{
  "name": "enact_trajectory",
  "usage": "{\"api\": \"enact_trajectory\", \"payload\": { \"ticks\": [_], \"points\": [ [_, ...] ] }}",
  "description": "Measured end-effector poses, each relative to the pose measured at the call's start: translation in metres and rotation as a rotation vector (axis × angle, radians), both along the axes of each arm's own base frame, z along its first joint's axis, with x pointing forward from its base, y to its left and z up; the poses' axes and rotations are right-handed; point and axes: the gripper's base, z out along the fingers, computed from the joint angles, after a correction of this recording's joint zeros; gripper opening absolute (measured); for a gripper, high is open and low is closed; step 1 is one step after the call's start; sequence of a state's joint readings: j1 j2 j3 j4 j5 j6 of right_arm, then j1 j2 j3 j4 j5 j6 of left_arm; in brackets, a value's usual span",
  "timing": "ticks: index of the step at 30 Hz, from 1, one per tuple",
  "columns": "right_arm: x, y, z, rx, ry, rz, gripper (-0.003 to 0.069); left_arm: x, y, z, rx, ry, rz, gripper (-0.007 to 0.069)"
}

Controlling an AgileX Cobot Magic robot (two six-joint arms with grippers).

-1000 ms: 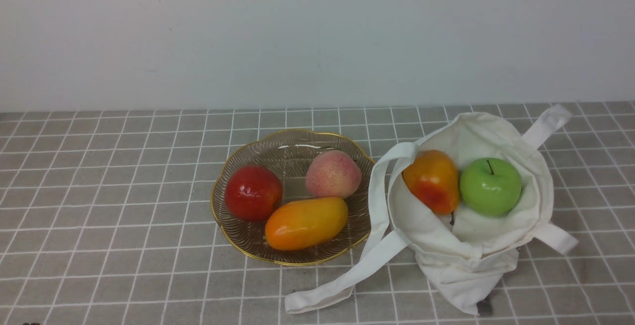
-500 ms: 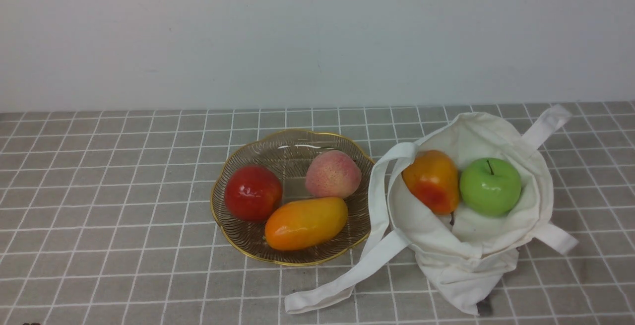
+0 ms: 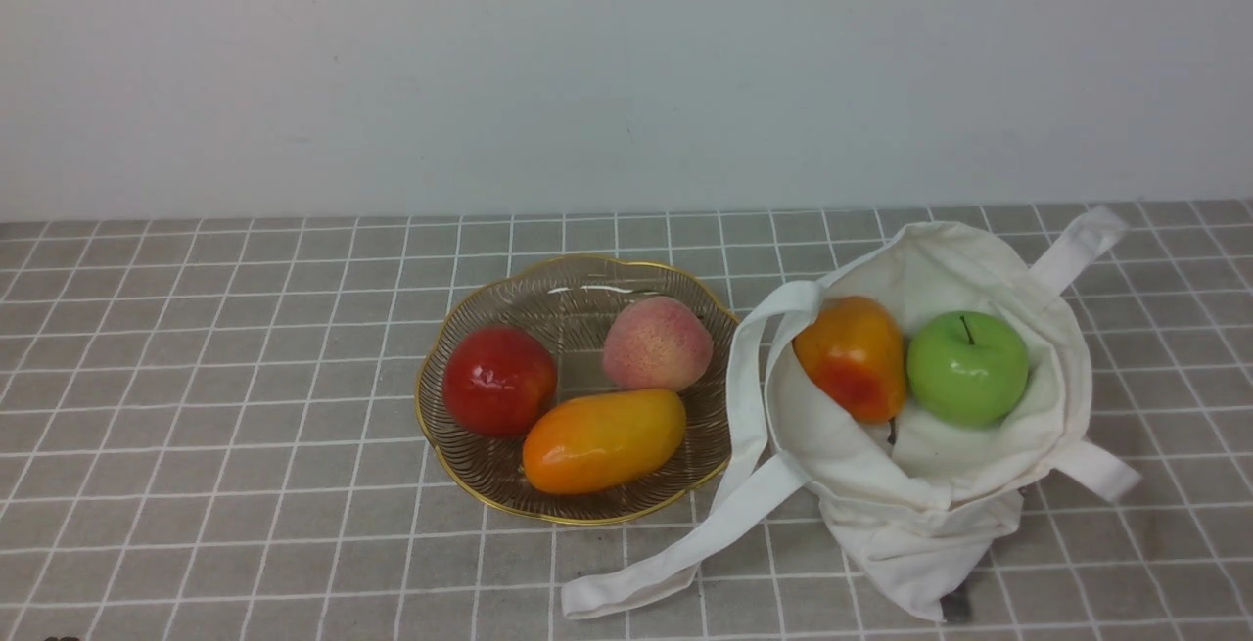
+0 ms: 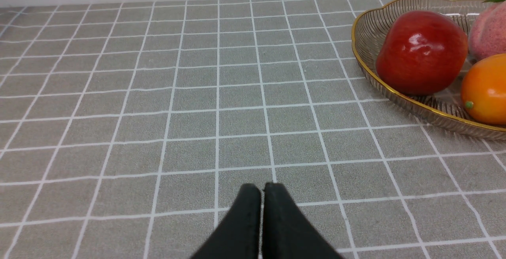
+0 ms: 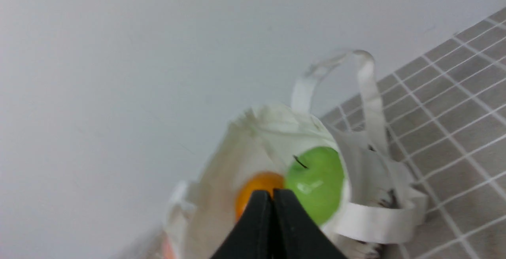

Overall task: Take the fruit out of the bag on the grey coffee tablecloth and place them on the plate.
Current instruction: 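Reach into the cloth bag and grasp a fruit inside it with the right gripper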

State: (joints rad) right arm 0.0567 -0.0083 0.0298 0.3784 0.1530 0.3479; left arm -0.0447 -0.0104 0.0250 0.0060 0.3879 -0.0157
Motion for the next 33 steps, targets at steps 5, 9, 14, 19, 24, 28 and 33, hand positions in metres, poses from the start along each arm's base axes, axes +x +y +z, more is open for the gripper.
{"api": "enact_trajectory", "payload": {
  "ticks": [5, 9, 14, 19, 24, 28, 33],
  "points": [
    [0.000, -0.002, 0.005, 0.243, -0.043, -0.013, -0.0015, 0.000, 0.000, 0.000, 0.000, 0.000, 0.000, -0.0008],
    [-0.001, -0.002, 0.013, 0.184, -0.076, -0.014, -0.0015, 0.000, 0.000, 0.000, 0.000, 0.000, 0.000, -0.0008],
    [-0.012, 0.002, 0.094, -0.234, -0.213, 0.013, -0.0015, 0.000, 0.000, 0.000, 0.000, 0.000, 0.000, -0.0008],
    [0.017, 0.012, 0.125, -0.461, 0.056, 0.147, -0.0015, 0.000, 0.000, 0.000, 0.000, 0.000, 0.000, -0.0008],
    [0.078, 0.021, 0.101, -0.530, 0.495, 0.321, -0.0014, 0.000, 0.000, 0.000, 0.000, 0.000, 0.000, -0.0008],
    [0.124, 0.036, 0.075, -0.520, 0.660, 0.449, 0.0020, 0.000, 0.000, 0.000, 0.000, 0.000, 0.000, -0.0008],
    [0.164, 0.065, 0.067, -0.625, 0.689, 0.634, 0.0133, 0.000, 0.000, 0.000, 0.000, 0.000, 0.000, -0.0008]
  ]
}}
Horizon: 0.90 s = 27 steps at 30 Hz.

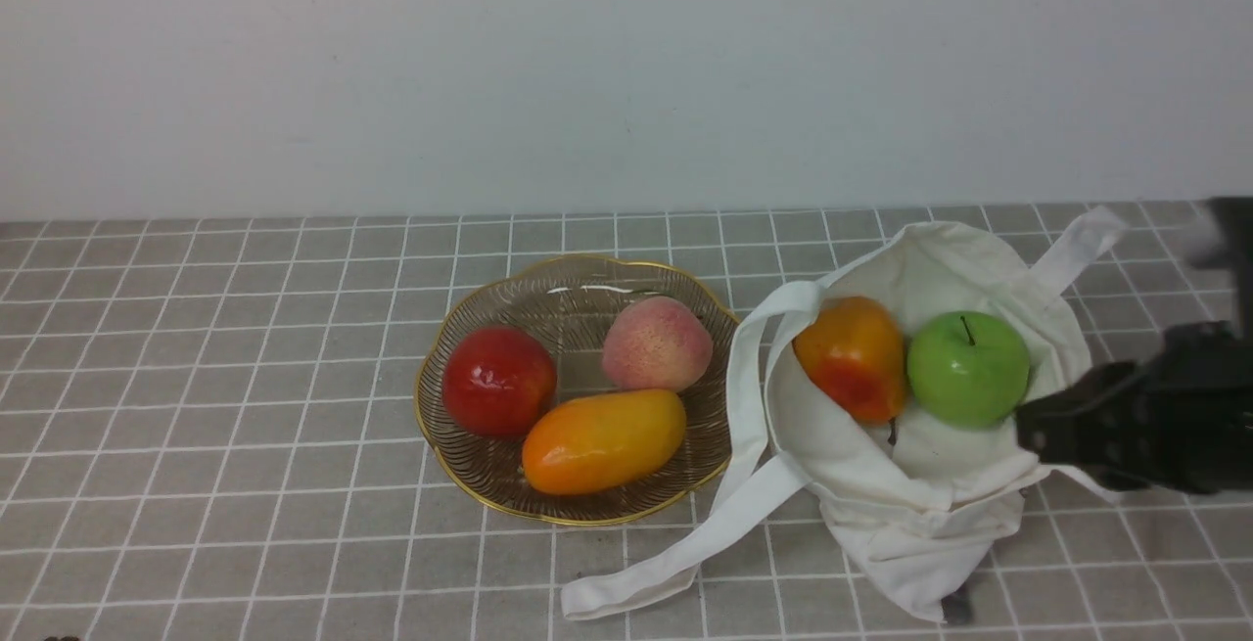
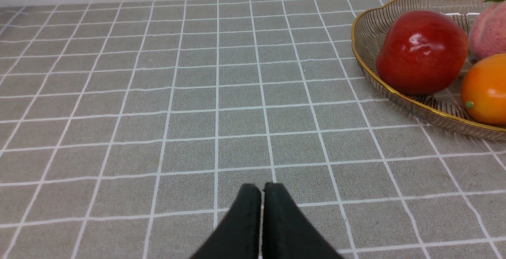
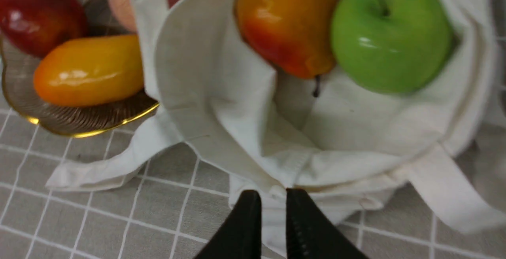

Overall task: Take the fruit out of the bag on the grey coffee tablecloth and place them on the plate.
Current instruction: 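Reach into the cloth bag and grasp a fruit inside it with the right gripper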

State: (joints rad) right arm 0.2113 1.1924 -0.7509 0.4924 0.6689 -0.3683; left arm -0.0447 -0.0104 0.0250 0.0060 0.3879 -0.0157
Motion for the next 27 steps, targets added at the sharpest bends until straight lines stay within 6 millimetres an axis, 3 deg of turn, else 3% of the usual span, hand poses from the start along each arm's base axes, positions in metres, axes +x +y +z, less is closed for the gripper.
{"api": "enact_trajectory", "payload": {
  "ticks": [4, 11, 15, 27],
  "points": [
    [0.024, 0.012, -0.006, -0.054, 0.042, 0.076, 0.0257, 0.000, 0.000, 0.000, 0.000, 0.000, 0.000, -0.0008],
    [0.072, 0.019, -0.022, -0.119, 0.072, 0.060, 0.0636, 0.000, 0.000, 0.000, 0.000, 0.000, 0.000, -0.0008],
    [0.088, 0.018, -0.036, -0.164, 0.089, 0.033, 0.0685, 0.000, 0.000, 0.000, 0.000, 0.000, 0.000, -0.0008],
    [0.110, 0.006, -0.063, -0.254, 0.077, -0.168, 0.0691, 0.000, 0.000, 0.000, 0.000, 0.000, 0.000, -0.0008]
  ]
}}
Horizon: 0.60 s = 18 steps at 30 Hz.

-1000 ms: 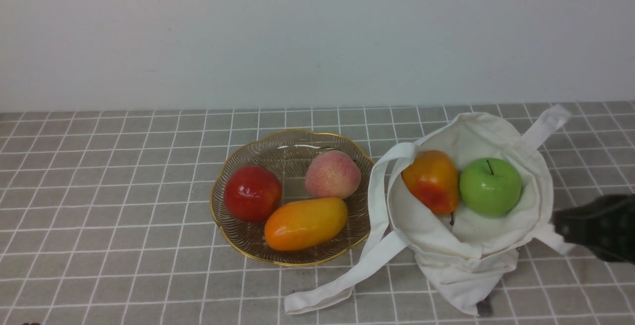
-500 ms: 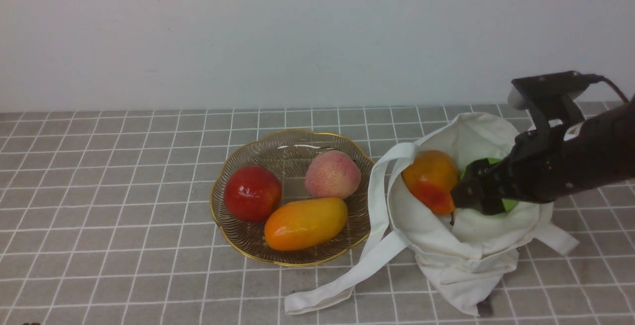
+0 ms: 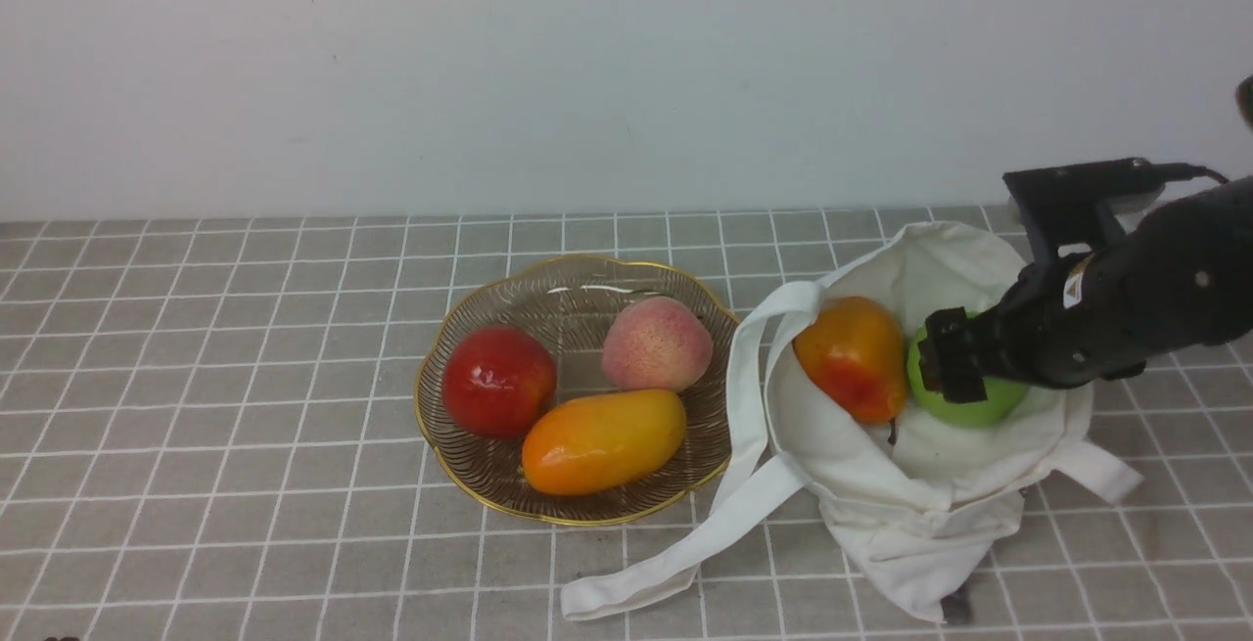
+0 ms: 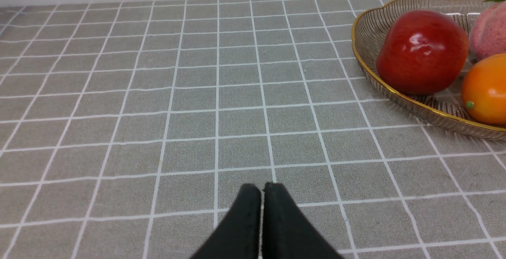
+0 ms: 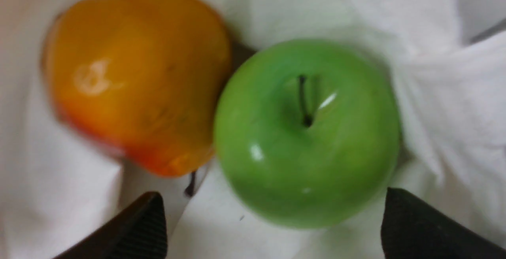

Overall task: Take the fruit out of the bag on the grey coffee tablecloth and place them on the plate.
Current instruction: 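Reach into the cloth bag and grasp a fruit inside it with the right gripper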

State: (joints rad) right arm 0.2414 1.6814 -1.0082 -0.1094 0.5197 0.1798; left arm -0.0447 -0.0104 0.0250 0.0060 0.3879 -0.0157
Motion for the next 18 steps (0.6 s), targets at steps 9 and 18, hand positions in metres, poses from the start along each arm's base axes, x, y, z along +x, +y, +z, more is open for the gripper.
{"api": "enact_trajectory", "payload": {
  "ticks": [9, 18],
  "points": [
    [0.015, -0.002, -0.029, -0.038, -0.010, -0.060, 0.0691, 0.000, 0.000, 0.000, 0.000, 0.000, 0.000, -0.0008],
    [0.022, 0.001, -0.035, -0.027, -0.034, -0.053, 0.0656, 0.000, 0.000, 0.000, 0.000, 0.000, 0.000, -0.0008]
  ]
}}
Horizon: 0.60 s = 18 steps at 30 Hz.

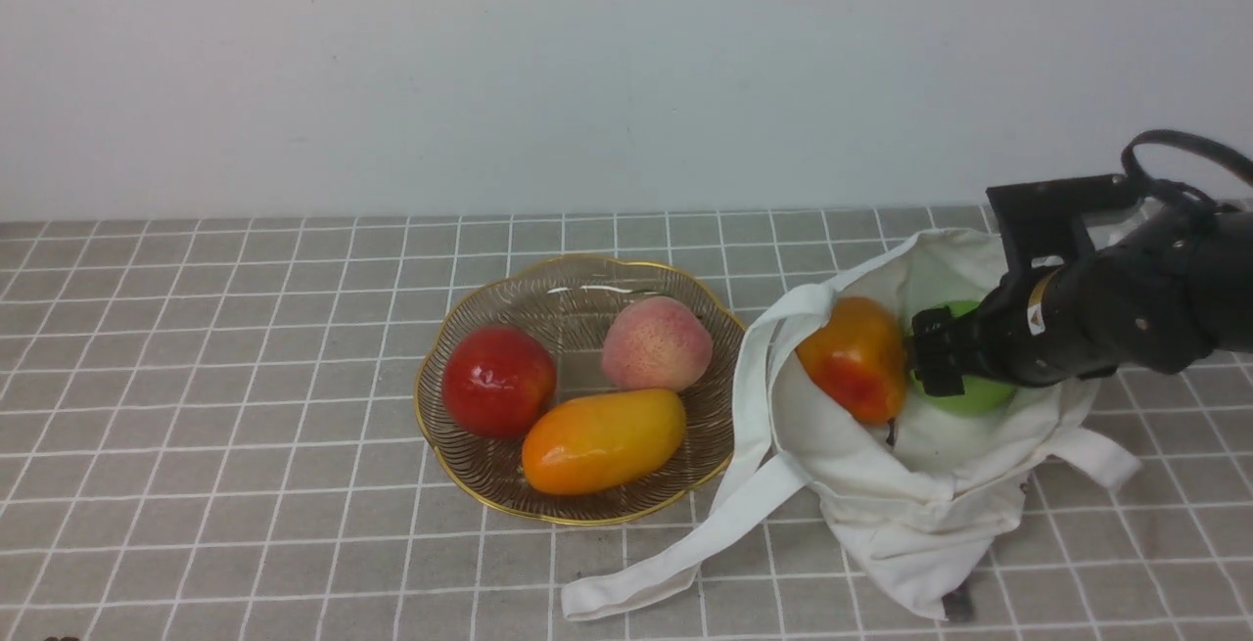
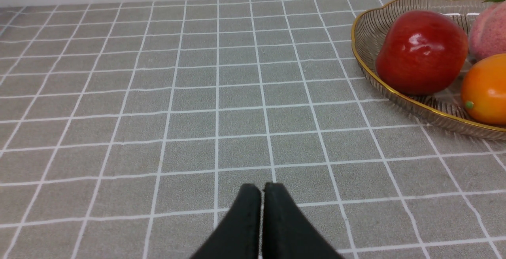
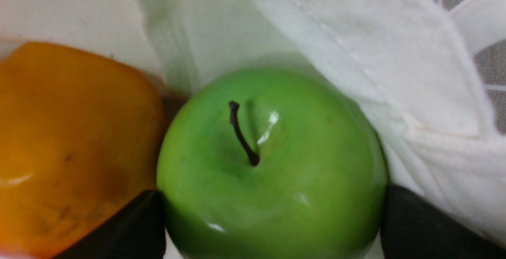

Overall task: Take the fruit out of the bag on the grey coffee tablecloth and place them on the plate.
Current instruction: 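Reach into the cloth bag and grasp a fruit inside it with the right gripper, then move the fruit from the bag and place it onto the plate with the right gripper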

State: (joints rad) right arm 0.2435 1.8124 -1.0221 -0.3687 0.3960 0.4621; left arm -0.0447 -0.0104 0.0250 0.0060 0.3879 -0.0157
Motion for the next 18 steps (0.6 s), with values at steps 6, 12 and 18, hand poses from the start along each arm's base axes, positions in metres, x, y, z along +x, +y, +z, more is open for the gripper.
{"api": "enact_trajectory", "payload": {
  "ticks": [6, 12, 18],
  "points": [
    [-0.001, -0.001, 0.002, -0.007, 0.007, -0.005, 0.0619, 0.000, 0.000, 0.000, 0.000, 0.000, 0.000, -0.0008],
    [-0.014, -0.007, 0.022, -0.038, 0.038, -0.038, 0.0619, 0.000, 0.000, 0.000, 0.000, 0.000, 0.000, -0.0008],
    [-0.039, -0.014, 0.071, -0.005, 0.006, -0.094, 0.0619, 0.000, 0.000, 0.000, 0.000, 0.000, 0.000, -0.0008]
  ]
}}
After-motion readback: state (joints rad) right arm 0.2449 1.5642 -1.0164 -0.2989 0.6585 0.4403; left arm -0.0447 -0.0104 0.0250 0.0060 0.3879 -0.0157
